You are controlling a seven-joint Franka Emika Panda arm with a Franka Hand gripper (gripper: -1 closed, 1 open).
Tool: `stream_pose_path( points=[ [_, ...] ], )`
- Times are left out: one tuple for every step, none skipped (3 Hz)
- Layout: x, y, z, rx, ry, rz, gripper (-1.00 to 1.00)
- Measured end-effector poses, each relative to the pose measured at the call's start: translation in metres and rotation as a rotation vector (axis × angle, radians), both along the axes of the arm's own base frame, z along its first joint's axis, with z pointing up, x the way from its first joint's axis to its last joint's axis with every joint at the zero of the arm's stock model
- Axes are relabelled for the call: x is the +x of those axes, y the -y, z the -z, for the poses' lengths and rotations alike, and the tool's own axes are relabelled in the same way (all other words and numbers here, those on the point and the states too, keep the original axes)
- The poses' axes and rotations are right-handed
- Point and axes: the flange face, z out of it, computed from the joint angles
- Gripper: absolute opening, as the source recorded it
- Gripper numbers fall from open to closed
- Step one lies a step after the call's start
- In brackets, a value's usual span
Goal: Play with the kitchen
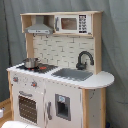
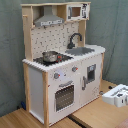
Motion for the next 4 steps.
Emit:
stream_pose_path(
  points=[
    [-0.003, -0.027, -0.009, 0.056, 0.006, -0.016, 1.00],
    [0.003, -0.050, -0.011, 0.065, 0.002, -0.015, 1.00],
    [0.004, -0.078, -0.015, 0.077, -0.003, -0.029, 1.00],
    [0.020, -0.075, -0.053, 0.086, 0.000, 0.000, 1.00]
  ],
)
